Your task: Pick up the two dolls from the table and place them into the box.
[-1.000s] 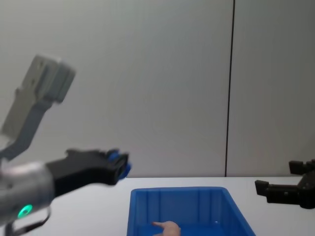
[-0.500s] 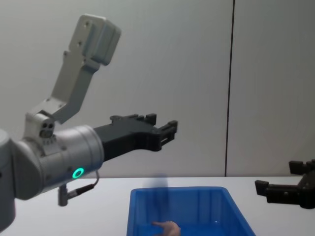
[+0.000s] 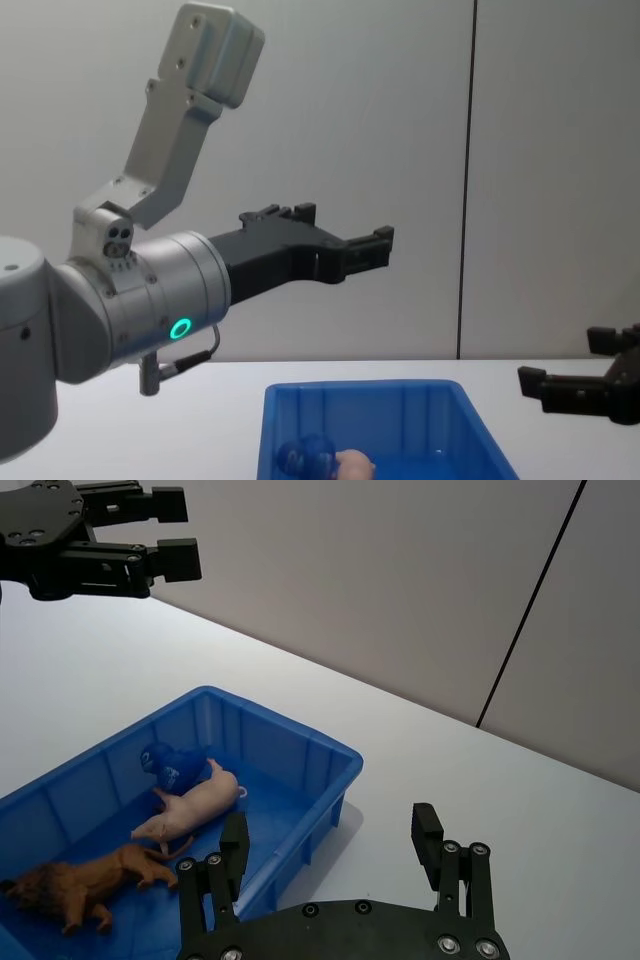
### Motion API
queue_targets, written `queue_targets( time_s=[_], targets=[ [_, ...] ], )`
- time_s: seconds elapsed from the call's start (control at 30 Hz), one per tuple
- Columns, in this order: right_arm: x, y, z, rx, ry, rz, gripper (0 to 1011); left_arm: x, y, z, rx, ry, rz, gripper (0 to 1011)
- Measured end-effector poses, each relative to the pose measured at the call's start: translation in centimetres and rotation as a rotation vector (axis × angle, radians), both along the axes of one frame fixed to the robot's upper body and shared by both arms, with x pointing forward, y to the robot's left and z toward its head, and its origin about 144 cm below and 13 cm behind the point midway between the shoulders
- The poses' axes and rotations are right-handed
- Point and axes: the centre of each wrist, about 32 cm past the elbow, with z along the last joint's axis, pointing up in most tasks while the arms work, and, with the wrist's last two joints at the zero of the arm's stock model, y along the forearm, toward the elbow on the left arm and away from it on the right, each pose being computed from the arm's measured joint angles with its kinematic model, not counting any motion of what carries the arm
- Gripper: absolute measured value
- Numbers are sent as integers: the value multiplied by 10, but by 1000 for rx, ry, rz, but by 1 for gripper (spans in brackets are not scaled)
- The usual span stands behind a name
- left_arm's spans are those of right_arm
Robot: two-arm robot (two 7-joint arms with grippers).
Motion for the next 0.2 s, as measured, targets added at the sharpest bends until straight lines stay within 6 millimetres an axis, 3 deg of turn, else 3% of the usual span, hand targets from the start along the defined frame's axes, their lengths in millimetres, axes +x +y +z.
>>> queue_targets(
  time_s=[0.1, 0.2],
  targets=[
    [0, 0, 0, 0, 0, 0, 1001, 0, 0, 1, -2, -5, 2, 992],
    [0, 0, 0, 0, 0, 0, 1001, 0, 0, 2, -4, -11, 4, 1001]
  ],
)
